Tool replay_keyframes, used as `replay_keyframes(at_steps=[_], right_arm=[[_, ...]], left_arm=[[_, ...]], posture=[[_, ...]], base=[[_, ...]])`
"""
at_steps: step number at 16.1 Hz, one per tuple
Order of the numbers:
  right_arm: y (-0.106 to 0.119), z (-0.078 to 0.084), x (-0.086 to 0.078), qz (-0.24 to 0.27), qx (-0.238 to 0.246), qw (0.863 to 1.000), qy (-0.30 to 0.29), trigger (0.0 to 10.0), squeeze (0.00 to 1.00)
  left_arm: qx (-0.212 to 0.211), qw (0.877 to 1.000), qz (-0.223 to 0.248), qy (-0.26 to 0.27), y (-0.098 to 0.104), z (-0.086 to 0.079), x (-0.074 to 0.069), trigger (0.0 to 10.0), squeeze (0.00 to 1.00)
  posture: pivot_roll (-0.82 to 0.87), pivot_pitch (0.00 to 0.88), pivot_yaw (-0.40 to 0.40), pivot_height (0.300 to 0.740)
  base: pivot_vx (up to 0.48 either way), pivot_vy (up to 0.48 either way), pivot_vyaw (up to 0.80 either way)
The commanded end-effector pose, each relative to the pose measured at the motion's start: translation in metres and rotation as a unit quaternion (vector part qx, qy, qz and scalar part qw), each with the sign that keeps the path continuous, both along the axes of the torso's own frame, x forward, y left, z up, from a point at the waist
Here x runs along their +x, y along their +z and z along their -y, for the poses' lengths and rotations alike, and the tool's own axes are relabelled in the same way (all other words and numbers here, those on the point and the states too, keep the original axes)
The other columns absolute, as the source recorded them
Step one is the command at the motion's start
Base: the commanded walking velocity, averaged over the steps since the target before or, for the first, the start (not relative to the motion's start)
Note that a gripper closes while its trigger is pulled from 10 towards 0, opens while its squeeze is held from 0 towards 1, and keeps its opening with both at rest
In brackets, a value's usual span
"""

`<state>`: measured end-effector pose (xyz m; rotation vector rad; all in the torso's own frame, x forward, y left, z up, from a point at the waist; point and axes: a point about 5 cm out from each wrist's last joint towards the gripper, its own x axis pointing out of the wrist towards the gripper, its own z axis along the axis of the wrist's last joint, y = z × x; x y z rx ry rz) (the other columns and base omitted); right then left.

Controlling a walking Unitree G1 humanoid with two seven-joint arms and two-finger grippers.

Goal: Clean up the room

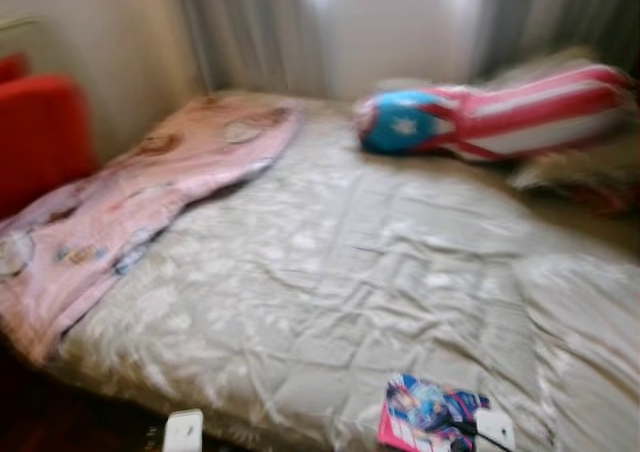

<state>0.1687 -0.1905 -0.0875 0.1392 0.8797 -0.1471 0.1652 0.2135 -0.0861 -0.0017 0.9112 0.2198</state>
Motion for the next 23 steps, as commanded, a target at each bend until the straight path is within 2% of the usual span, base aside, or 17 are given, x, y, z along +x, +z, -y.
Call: replay_keyframes(at_steps=[1,5,8,11,17,23], right_arm=[[-0.0040,-0.0031,-0.0077,-0.015,0.005,1.000,0.004,10.0,0.00],[-0.0013,-0.0014,-0.0008,-0.013,0.010,1.000,0.014,10.0,0.00],[0.0000,-0.0005,0.0019,-0.010,0.003,1.000,0.012,10.0,0.00],[-0.0007,0.0000,0.0004,-0.015,0.000,1.000,0.009,10.0,0.00],[-0.0017,-0.0022,-0.0007,-0.018,0.004,1.000,0.004,10.0,0.00],[-0.0032,-0.0051,-0.0033,-0.023,0.006,1.000,0.003,10.0,0.00]], left_arm=[[-0.001,1.000,-0.003,-0.007,0.0004,0.0028,0.0030,10.0,0.00],[0.008,0.999,-0.009,-0.038,-0.0003,0.0088,0.0039,10.0,0.00],[0.005,0.999,-0.013,-0.030,-0.0011,0.0096,0.0030,10.0,0.00],[0.008,0.999,-0.013,-0.042,-0.0005,0.0120,0.0054,10.0,0.00],[0.013,0.999,-0.015,-0.047,0.0001,0.0107,0.0067,10.0,0.00],[0.017,0.999,-0.014,-0.048,0.0003,0.0093,0.0063,10.0,0.00]], posture=[[-0.12,0.000,0.019,0.740],[-0.11,0.000,-0.009,0.740],[-0.10,0.000,-0.028,0.740],[-0.10,0.000,-0.014,0.740],[-0.10,0.000,0.001,0.740],[-0.10,0.000,0.010,0.740]], base=[[0.000,0.000,0.00],[0.000,0.000,0.00],[0.000,0.000,0.00],[0.000,0.000,0.00],[0.000,0.271,0.00],[0.000,0.436,0.00]])
